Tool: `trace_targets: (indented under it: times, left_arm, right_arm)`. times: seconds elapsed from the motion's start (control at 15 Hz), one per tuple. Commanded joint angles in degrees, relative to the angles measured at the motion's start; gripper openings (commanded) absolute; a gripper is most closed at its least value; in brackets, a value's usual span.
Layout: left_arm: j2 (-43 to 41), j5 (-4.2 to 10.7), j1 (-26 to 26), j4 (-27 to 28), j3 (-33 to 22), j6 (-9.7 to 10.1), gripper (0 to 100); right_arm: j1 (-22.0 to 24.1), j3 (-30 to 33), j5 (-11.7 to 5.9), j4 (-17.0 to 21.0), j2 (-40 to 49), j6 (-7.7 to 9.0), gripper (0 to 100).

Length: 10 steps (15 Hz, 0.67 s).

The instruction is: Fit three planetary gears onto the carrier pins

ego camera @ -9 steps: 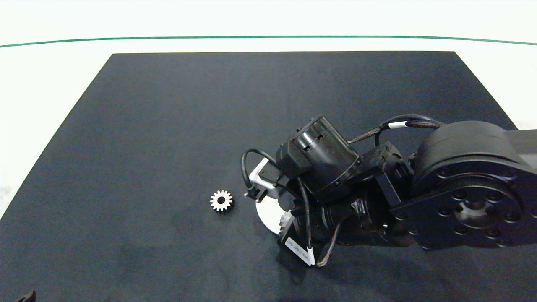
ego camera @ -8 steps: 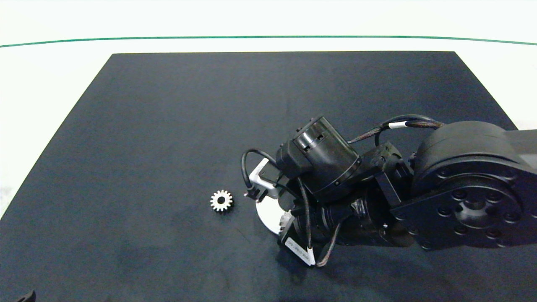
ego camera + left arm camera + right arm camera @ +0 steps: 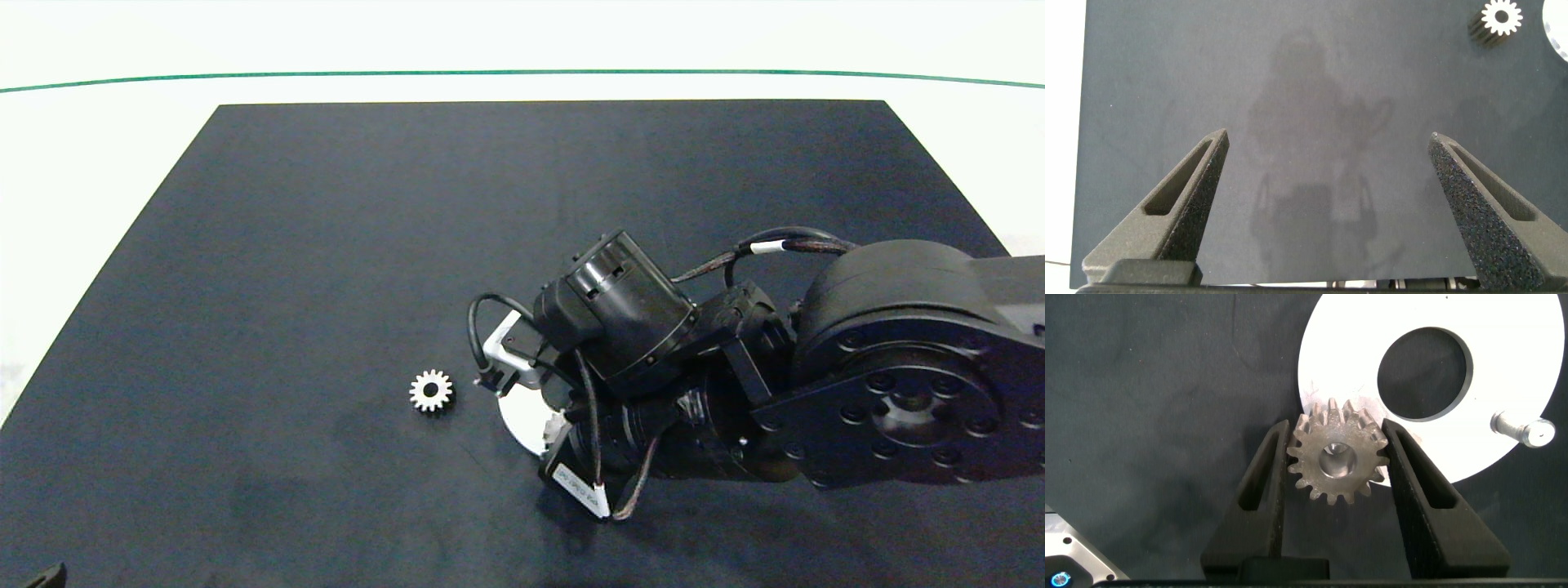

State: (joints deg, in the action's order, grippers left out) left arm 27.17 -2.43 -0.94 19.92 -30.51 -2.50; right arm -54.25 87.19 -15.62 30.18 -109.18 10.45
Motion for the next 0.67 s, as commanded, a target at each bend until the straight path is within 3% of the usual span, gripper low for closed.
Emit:
trace_targets:
  times: [0.07, 0.47, 0.53, 0.67]
  left_arm:
    - [0.1, -0.04, 0.0, 0.1, 0.0, 0.04, 100]
    - [0.1, -0.04, 0.1, 0.1, -0.1, 0.04, 100]
    - [0.2, -0.04, 0.1, 0.1, -0.2, 0.04, 100]
    - [0.2, -0.04, 0.1, 0.1, -0.2, -0.05, 100]
  right_arm:
    - [0.1, 0.0, -0.20, 0.4, 0.1, 0.10, 19]
    - [0.1, 0.0, -0.38, 0.5, 0.3, 0.19, 19]
    - [0.1, -0.1, -0.56, 0.4, 0.3, 0.45, 100]
    - [0.1, -0.1, -0.56, 0.5, 0.0, 0.45, 100]
